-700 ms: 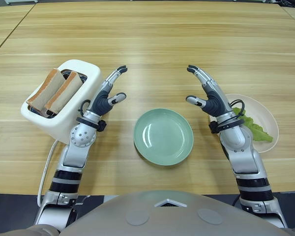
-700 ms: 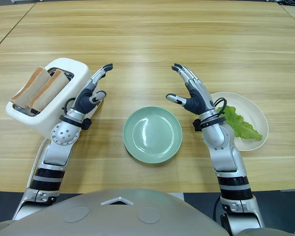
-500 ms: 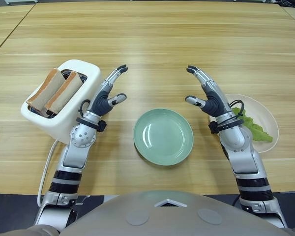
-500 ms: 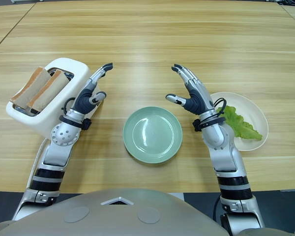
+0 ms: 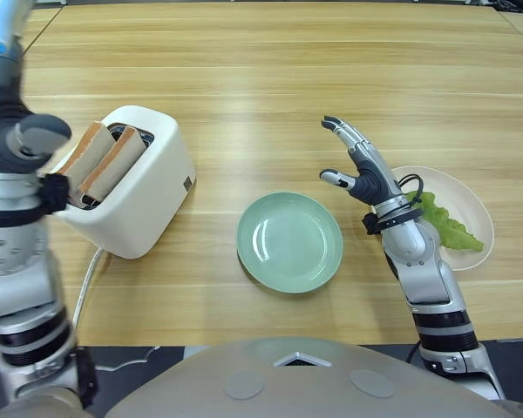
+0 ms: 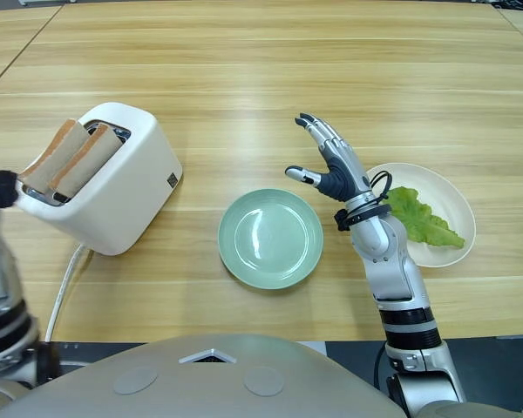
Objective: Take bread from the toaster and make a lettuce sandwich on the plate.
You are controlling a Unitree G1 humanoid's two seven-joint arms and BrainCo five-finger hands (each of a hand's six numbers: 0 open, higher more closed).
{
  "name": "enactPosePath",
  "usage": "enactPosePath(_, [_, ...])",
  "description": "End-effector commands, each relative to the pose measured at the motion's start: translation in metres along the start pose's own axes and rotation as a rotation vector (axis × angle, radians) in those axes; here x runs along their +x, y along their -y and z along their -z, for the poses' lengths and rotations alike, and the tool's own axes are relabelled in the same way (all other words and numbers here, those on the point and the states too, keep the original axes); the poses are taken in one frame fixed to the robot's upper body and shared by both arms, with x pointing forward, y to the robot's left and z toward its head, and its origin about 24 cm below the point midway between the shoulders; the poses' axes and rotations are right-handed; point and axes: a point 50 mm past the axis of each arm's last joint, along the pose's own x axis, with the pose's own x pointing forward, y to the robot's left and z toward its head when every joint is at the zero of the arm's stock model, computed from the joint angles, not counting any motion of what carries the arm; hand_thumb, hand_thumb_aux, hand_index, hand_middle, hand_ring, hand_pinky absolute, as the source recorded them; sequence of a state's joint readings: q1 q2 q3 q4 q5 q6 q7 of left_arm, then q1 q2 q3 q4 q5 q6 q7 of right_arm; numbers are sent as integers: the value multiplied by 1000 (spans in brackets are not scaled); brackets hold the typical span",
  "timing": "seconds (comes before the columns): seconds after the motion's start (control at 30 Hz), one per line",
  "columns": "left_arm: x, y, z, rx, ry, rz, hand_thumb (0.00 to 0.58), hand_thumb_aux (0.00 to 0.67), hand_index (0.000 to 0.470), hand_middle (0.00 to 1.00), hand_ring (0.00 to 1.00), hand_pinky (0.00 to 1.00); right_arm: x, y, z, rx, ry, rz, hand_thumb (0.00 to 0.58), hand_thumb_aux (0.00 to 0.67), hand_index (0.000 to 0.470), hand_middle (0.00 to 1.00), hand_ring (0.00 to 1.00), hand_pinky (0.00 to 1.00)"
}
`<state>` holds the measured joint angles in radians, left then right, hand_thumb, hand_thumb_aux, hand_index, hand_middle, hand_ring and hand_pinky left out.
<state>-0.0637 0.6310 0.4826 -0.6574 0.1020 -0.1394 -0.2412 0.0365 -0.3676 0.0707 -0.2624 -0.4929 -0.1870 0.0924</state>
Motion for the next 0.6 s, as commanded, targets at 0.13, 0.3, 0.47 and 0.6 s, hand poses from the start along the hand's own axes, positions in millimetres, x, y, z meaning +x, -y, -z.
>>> enactPosePath(0.13, [-50, 11, 91, 410, -507, 475, 0, 0, 0, 0, 0, 0, -1, -1, 4, -11, -12, -11, 0, 0, 0, 0, 0, 0])
enactPosePath(0.3, [-57, 13, 102, 478, -544, 535, 0, 0, 0, 0, 0, 0, -5, 1, 5, -35, -11, -10, 0, 0, 0, 0, 0, 0])
enactPosePath(0.47, [-64, 29, 110, 482, -554, 613, 140, 87, 61, 0, 0, 0, -6, 1, 5, -48, -8, -12, 0, 0, 0, 0, 0, 0])
enactPosePath(0.6, [-68, 36, 114, 482, -558, 644, 511, 439, 308, 0, 0, 0, -5, 0, 5, -51, -3, -14, 0, 0, 0, 0, 0, 0])
